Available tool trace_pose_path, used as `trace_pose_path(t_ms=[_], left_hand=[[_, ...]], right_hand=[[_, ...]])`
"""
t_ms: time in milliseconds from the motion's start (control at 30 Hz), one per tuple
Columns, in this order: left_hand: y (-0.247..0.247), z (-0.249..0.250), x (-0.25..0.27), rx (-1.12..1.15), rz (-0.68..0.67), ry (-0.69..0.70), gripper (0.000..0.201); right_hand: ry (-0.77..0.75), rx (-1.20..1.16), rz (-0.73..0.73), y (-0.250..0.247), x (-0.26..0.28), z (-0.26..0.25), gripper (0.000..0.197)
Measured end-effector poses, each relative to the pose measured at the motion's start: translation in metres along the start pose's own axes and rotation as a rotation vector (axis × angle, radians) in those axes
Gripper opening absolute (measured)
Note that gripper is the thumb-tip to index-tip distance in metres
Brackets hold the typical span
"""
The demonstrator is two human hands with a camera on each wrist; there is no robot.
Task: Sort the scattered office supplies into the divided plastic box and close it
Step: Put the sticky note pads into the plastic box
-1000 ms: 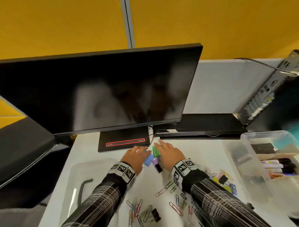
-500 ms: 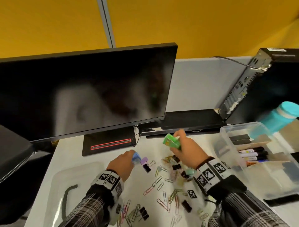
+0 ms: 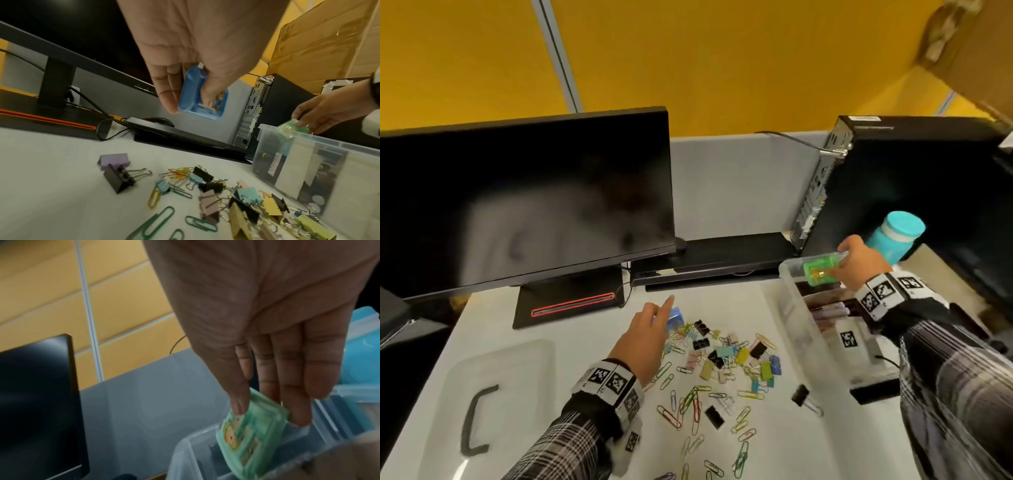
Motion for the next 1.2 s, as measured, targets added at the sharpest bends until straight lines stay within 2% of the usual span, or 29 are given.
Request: trace_pose_path(t_ms=[100,267,367,433,533,633,667,767,800,833,933,1033,1100,1133,1200], left_hand=[[0.001,0.012,0.011,0.051,0.005,0.002,0.070],[-0.003,0.022,0.028,0.183,0.000,-0.066,0.054],[-0.002,0.033,0.036,0.193,-0.007,-0.086,0.047],[-0.001,0.042,0.039,0.217,0.005,-0.083,0.043],[-0.002,0.056,0.040,0.327,0.015,-0.116,0.044],[-0.008,0.083,0.032,0.429,0.007,-0.128,0.053],[-0.011,0.095,0.028,0.463,0.003,-0.121,0.055],[-0.014,0.135,0.014,0.575,0.008,-0.091,0.058],[-0.014,0.148,0.009,0.619,0.010,-0.075,0.057],[-0.013,0.160,0.004,0.663,0.012,-0.059,0.055],[-0.009,0.190,-0.007,0.731,0.007,-0.013,0.043],[-0.005,0.213,-0.014,0.693,-0.015,0.055,0.041],[0.003,0.224,-0.018,0.585,-0.043,0.096,0.048],[0.011,0.228,-0.021,0.466,-0.061,0.108,0.053],[0.032,0.230,-0.026,0.219,-0.117,0.105,0.062]], right_hand=[[-0.032,0.087,-0.184,0.015,-0.015,0.001,0.034],[-0.139,0.297,-0.441,0.079,-0.072,0.035,0.052],[-0.251,0.340,-0.419,0.105,-0.093,0.047,0.065],[-0.303,0.353,-0.436,0.102,-0.081,0.038,0.072],[-0.287,0.191,-0.330,0.053,-0.035,0.001,0.036],[-0.296,-0.134,-0.123,0.013,-0.004,-0.016,0.022],[-0.358,-0.258,-0.132,0.008,0.005,-0.022,0.018],[-0.514,-0.576,-0.482,0.010,0.051,-0.045,0.027],[-0.533,-0.665,-0.565,0.010,0.064,-0.050,0.032],[-0.528,-0.727,-0.573,0.009,0.068,-0.051,0.033],[-0.469,-0.811,-0.366,-0.001,0.051,-0.030,0.023],[-0.416,-0.877,-0.423,0.000,0.036,-0.008,0.024],[-0.338,-0.869,-0.373,0.001,0.020,0.011,0.020],[-0.291,-0.802,-0.280,-0.001,0.009,0.022,0.014],[-0.195,-0.520,-0.076,-0.004,-0.016,0.047,0.006]])
Point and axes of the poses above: each hand's wrist, its own x-axis away from the middle knuckle, its own y-axis out of the palm, z = x × y, the point moved 7 cm from there along -x, towards the middle knuckle, and after that the axes turned 13 degrees about -y, right-handed, at the moved point
